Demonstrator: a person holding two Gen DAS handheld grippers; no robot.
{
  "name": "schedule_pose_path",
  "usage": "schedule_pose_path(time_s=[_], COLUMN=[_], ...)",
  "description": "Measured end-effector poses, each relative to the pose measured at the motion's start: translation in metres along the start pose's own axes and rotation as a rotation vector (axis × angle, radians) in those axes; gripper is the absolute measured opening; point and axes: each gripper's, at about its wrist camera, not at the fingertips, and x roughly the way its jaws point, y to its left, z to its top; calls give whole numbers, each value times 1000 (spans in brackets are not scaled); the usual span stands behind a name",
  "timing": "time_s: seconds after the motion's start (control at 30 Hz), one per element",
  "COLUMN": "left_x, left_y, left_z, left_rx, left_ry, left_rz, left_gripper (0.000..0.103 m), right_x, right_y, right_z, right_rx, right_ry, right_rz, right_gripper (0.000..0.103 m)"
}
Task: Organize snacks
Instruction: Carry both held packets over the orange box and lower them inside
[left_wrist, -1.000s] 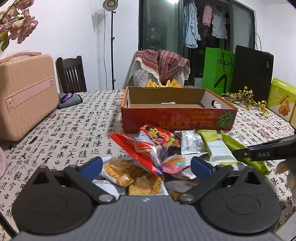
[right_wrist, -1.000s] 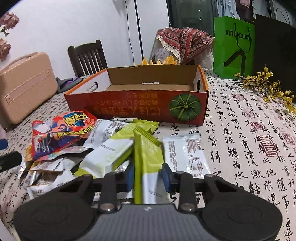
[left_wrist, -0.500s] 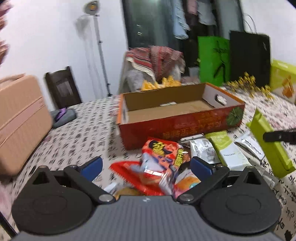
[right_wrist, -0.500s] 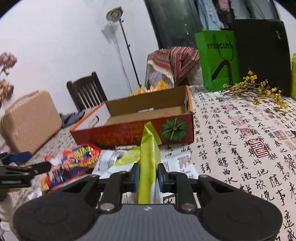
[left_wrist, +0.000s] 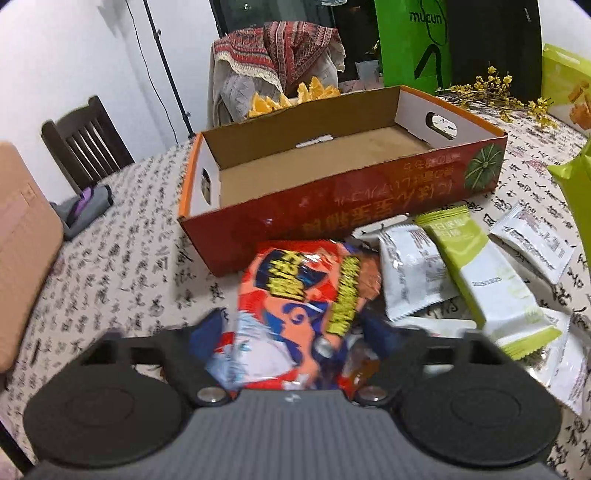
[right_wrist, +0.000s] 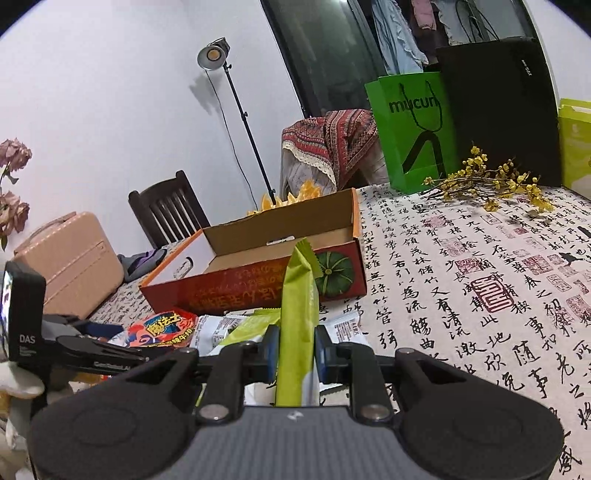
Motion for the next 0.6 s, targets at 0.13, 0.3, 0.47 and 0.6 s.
schedule_pose_path(time_s=[0.13,0.3,0.47,0.6], left_x=[-3,-15,-30,-47], left_y=[2,6,10,15], left_z=[-1,-6,-13,-16], left_rx=[-26,-43,-84,-117], left_ry=[-3,-46,-86,-137], left_rz=[-13,-26,-20,-16], left_gripper=[57,56,56,56], right_x=[-3,-5,-9,-13], right_y=[1,5,9,14], right_z=[-1,-3,-2,-1], right_rx=[2,1,-5,-11], right_ry=[-4,-8,-20,-33], right_rz=[5,9,12,18], right_gripper=[19,19,19,19])
